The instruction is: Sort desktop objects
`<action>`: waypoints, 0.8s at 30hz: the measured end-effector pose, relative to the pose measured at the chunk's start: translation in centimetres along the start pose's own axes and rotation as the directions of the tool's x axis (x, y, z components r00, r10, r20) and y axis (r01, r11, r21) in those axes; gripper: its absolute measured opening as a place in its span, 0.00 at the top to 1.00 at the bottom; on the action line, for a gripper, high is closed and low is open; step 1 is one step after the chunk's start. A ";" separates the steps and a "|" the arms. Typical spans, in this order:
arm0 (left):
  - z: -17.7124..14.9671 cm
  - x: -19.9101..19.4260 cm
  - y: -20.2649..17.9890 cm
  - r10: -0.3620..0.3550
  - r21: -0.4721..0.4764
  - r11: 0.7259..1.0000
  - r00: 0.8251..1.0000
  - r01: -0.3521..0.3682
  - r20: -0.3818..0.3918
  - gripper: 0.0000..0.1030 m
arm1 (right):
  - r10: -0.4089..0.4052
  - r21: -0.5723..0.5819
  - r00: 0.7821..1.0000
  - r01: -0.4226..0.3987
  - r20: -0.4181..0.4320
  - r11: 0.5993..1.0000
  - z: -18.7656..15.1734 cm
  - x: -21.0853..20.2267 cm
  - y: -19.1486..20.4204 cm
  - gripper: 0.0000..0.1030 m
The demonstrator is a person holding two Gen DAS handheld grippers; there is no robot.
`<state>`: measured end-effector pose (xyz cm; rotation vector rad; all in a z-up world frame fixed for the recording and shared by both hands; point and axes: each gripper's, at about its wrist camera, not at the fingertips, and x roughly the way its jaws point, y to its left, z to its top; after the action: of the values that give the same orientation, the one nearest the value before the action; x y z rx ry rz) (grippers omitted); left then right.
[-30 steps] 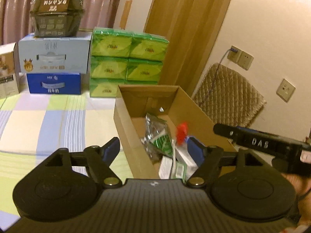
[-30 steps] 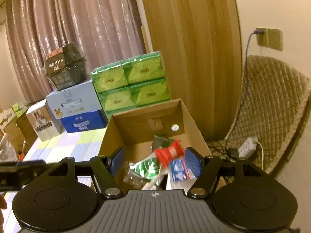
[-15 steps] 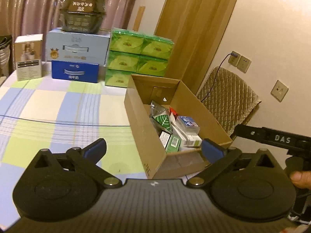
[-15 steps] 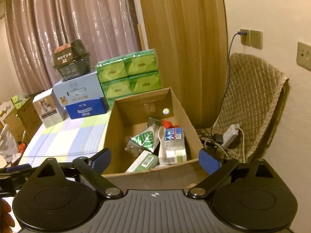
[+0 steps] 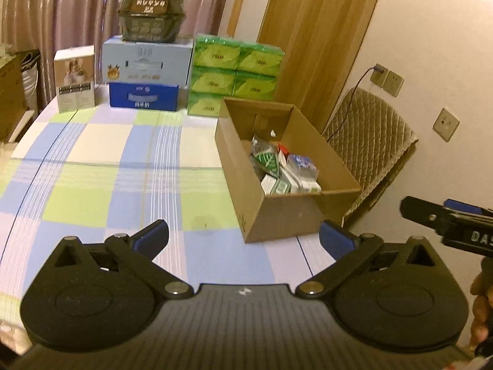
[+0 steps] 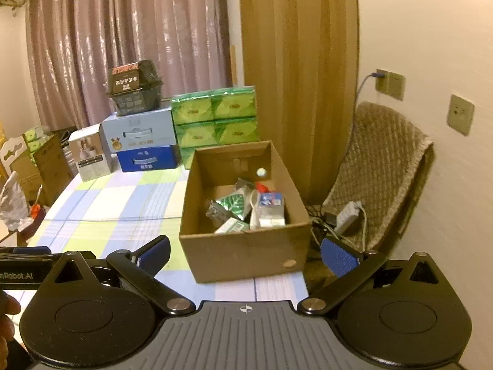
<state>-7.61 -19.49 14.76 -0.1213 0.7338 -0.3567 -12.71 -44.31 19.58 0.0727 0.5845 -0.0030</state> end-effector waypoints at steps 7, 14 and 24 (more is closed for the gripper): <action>-0.7 -1.9 -0.5 0.007 0.017 1.000 1.000 -0.007 -0.007 0.01 | -0.040 -0.003 0.999 0.040 0.015 0.999 -0.6 -3.6 -0.3 0.02; -1.0 -2.6 -1.3 0.016 0.035 0.999 1.000 -0.016 0.005 0.01 | -0.062 -0.042 0.998 0.063 0.012 0.997 -1.5 -5.2 0.1 0.02; -1.0 -2.4 -1.8 0.028 0.061 0.998 1.000 -0.029 0.011 0.01 | -0.060 -0.042 0.998 0.060 -0.004 0.997 -2.0 -5.3 -0.2 0.02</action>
<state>-10.44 -20.30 15.97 -0.0548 0.7129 -0.3507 -18.26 -44.51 20.83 0.0148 0.5917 -0.0487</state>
